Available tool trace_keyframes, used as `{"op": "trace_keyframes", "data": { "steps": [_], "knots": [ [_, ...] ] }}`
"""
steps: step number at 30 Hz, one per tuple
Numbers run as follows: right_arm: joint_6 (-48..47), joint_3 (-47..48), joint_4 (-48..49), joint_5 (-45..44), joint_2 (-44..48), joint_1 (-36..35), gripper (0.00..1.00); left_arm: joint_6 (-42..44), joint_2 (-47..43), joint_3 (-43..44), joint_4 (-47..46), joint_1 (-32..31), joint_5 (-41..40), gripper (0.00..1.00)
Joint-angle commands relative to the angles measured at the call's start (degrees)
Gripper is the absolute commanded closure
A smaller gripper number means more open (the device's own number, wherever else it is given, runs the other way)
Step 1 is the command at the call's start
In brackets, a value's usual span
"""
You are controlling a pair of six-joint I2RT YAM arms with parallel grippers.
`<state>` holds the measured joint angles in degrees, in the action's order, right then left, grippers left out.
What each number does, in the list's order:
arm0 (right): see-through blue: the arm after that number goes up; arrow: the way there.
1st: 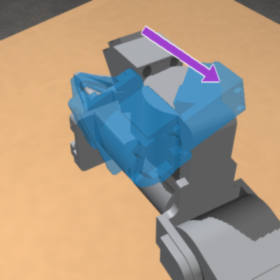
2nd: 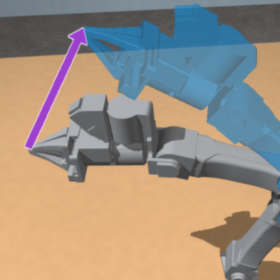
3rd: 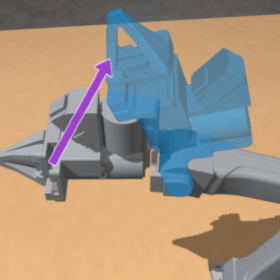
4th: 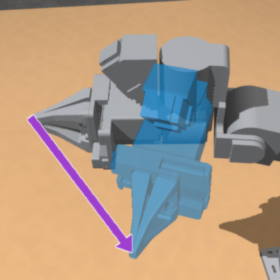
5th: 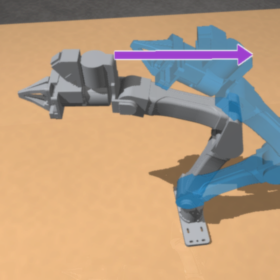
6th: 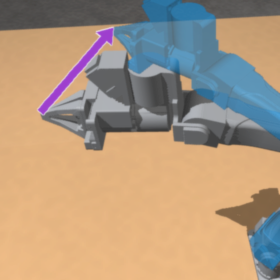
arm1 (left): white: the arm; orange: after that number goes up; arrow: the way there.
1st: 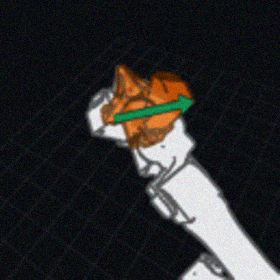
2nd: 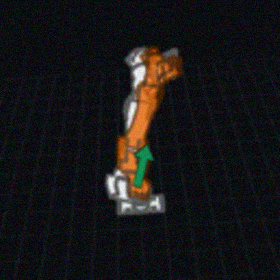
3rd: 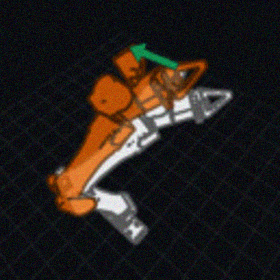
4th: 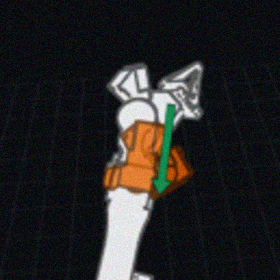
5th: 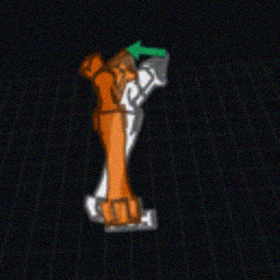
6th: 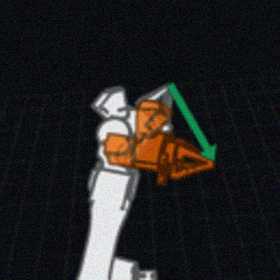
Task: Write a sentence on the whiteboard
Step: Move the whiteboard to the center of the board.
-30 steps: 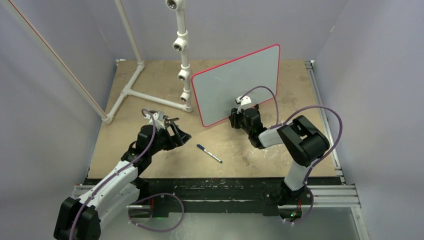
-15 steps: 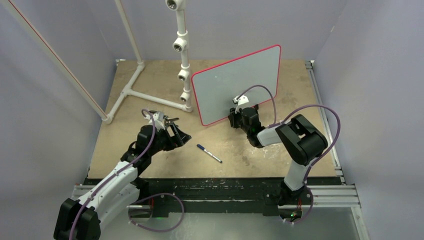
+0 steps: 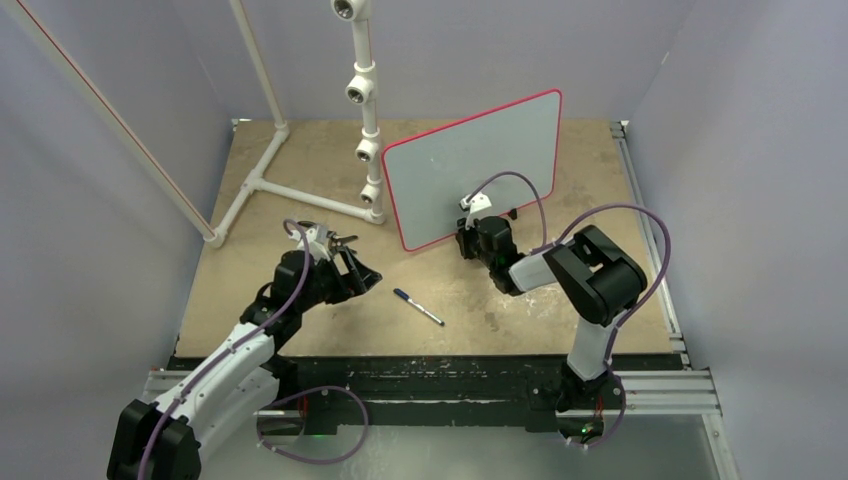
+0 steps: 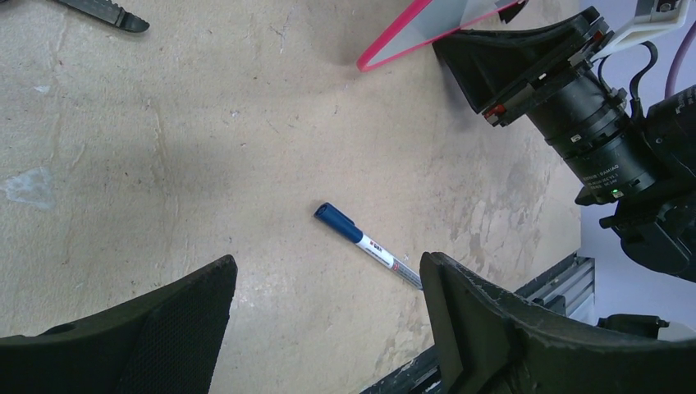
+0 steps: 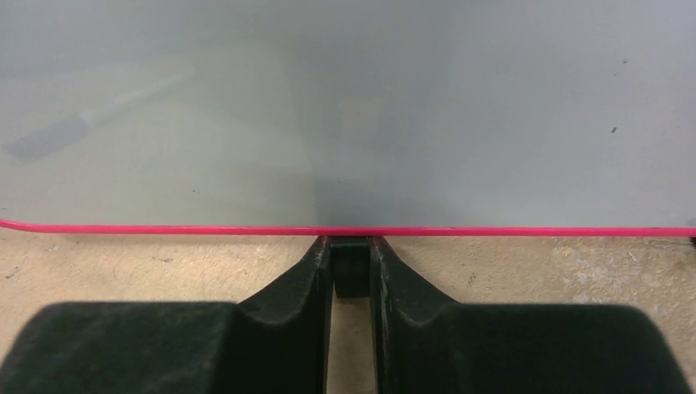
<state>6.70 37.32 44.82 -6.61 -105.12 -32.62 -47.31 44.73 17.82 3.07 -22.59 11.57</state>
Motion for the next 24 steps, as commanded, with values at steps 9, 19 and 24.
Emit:
{"op": "trace_keyframes", "data": {
  "steps": [9,19,24],
  "knots": [
    [-2.7,0.5,2.6,-2.7,1.0,-2.6,1.0,2.3,-1.7,2.9,1.7,-0.3,-1.0,0.18],
    [-0.5,-4.8,2.6,-5.1,5.4,-6.2,1.0,3.6,-2.5,3.3,2.5,-0.3,-1.6,0.18],
    [0.4,-5.6,2.5,-6.0,5.7,-8.9,1.0,4.2,-2.8,3.9,3.1,-0.3,-1.6,0.18]
  ]
}}
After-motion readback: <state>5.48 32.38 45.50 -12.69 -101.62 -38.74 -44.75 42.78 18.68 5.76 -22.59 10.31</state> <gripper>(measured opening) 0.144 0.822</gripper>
